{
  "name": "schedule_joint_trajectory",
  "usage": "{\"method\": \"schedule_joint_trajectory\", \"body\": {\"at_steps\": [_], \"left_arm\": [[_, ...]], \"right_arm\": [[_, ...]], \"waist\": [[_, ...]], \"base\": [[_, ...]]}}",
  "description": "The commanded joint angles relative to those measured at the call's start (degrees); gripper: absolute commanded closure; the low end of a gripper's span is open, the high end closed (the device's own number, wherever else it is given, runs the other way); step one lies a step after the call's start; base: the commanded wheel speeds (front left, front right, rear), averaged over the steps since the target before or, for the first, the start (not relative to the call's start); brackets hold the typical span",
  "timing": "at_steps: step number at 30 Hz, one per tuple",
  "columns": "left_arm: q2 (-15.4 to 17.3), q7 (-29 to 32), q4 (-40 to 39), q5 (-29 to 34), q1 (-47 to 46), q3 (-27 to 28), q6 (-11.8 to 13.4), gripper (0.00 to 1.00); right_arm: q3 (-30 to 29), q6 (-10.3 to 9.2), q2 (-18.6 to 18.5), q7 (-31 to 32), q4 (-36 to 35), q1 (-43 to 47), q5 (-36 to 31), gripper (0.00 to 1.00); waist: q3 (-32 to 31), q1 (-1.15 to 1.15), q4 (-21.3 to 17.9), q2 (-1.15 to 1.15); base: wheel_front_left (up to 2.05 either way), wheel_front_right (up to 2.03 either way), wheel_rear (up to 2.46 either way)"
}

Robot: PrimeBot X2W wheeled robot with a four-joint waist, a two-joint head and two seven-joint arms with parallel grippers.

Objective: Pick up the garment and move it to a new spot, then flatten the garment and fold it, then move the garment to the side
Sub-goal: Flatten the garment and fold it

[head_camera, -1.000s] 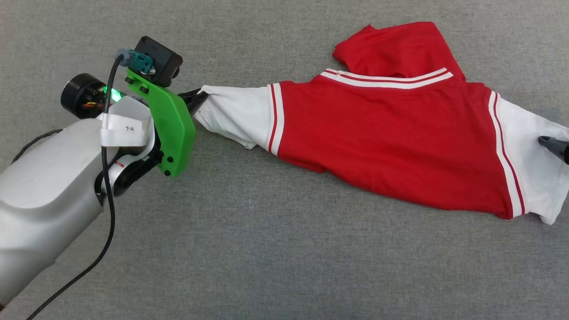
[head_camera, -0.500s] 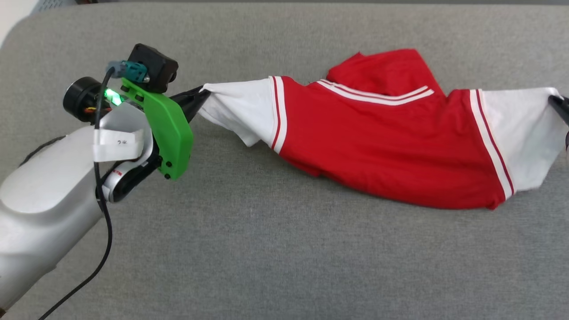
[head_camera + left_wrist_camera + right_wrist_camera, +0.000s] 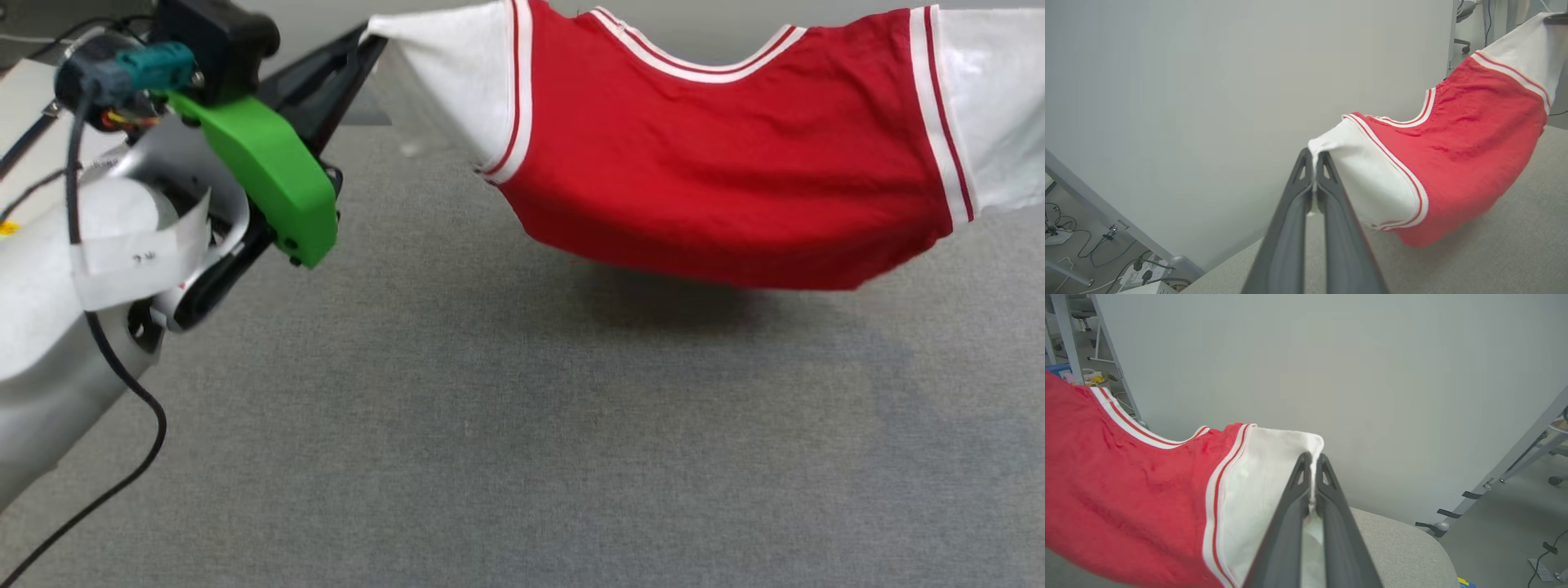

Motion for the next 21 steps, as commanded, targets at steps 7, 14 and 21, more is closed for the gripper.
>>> {"method": "schedule_joint_trajectory", "body": {"at_steps": [7, 14, 21], "left_arm": [[0.3, 0.8, -1.3, 2.4, -6.7, 2.5, 1.3, 1.00], [-1.8, 2.9, 1.9, 3.0, -16.7, 5.7, 0.0, 1.00], [-4.5, 4.4, 9.8, 4.4, -27.6, 7.8, -2.9, 1.00]], "right_arm": [[-4.4, -0.03, 2.6, 0.0, -4.5, -4.9, -3.6, 1.00], [-5.0, -0.03, 5.2, 2.9, -4.3, -16.3, -9.0, 1.00], [-1.8, -0.03, 5.8, 4.0, 3.1, -32.5, -14.3, 1.00]], "waist": [[-0.7, 0.00, 0.0, 0.00], [5.7, 0.00, -0.6, 0.00], [14.0, 0.00, -0.3, 0.00]], "base": [[0.00, 0.00, 0.00], [0.00, 0.00, 0.00], [0.00, 0.00, 0.00]]}}
